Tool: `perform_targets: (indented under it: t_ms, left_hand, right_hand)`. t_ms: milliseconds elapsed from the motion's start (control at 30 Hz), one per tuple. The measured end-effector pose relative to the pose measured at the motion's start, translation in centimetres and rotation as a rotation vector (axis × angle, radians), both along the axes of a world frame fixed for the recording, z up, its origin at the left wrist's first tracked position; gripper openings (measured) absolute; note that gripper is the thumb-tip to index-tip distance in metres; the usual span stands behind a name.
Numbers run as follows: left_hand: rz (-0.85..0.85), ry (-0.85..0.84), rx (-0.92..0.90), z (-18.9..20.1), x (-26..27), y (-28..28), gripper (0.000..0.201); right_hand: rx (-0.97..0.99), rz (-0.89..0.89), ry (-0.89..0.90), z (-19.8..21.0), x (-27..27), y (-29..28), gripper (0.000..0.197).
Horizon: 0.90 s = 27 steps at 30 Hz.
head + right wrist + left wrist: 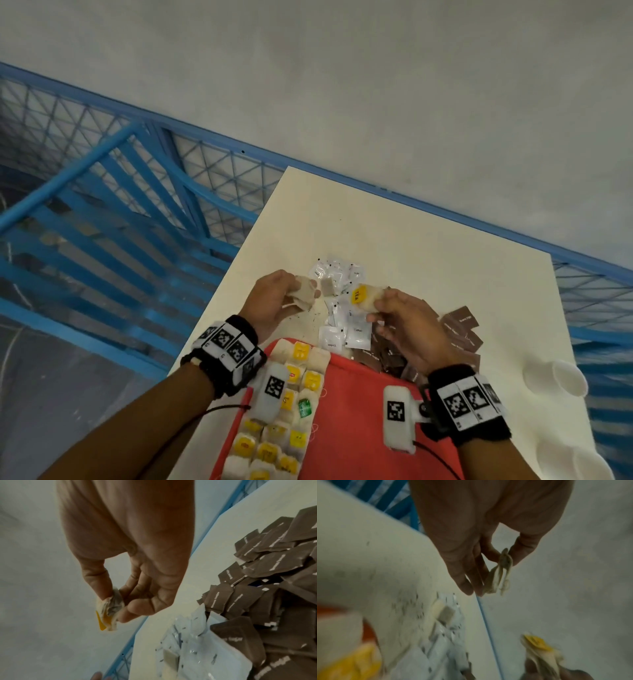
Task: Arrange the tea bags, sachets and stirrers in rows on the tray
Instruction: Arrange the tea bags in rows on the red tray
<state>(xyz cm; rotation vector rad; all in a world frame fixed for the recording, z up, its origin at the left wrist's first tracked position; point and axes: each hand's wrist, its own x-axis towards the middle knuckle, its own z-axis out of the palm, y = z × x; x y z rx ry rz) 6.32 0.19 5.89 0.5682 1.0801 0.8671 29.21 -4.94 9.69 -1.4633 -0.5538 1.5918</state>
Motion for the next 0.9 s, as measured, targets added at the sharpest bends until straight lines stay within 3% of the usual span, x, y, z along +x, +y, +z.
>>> perform_targets:
  t_ms: [67,133,333,433,500,567,667,800,900]
  left_hand:
    - [0.047,-0.104,-0.129,-0.2,1.3,-1.5,0.016]
    - [0.070,-0.144,-0.246,-0.8,2.2,-2.8,0.014]
    - [0.147,-0.334,-0.342,-1.6,1.8,-4.5,0.024]
    - [0.104,-0.069,-0.263,-2.2,1.6,-4.4,0.026]
    - [0.103,0.086,-0.188,-2.4,0.9,-4.1,0.018]
    - [0.136,0.150,-0.161,-2.5,-0.3,-4.0,0.010]
    - [0.101,0.182,-0.144,-2.6,-2.5,-4.9,0.020]
    - [-0.097,0.281,-0.070,-1.7,-4.5,-7.7,0.040]
    - [-0.113,0.308,-0.065,-1.5,-5.6,-9.2,0.042]
  right_hand:
    - [-0.009,0.108,0.070,0.3,-1.8,-0.2,0.009]
    - [-0.016,0.249,0.029,0.3,-3.8,-0.2,0.011]
    - [0.195,0.522,-0.688,-2.4,-7.8,0.7,0.007]
    - [0.268,0.616,-0.860,-3.5,-8.9,1.2,0.006]
    - [0.246,0.660,-0.873,-3.8,-8.8,2.3,0.009]
    - [0.171,0.583,-0.871,-4.2,-7.9,4.2,0.013]
    - [0.118,0.475,-1.121,-6.1,-6.7,7.0,0.015]
    - [0.218,0.761,-1.415,-9.0,-6.9,9.1,0.033]
    - [0.247,0.978,-1.612,-10.2,-7.3,9.4,0.053]
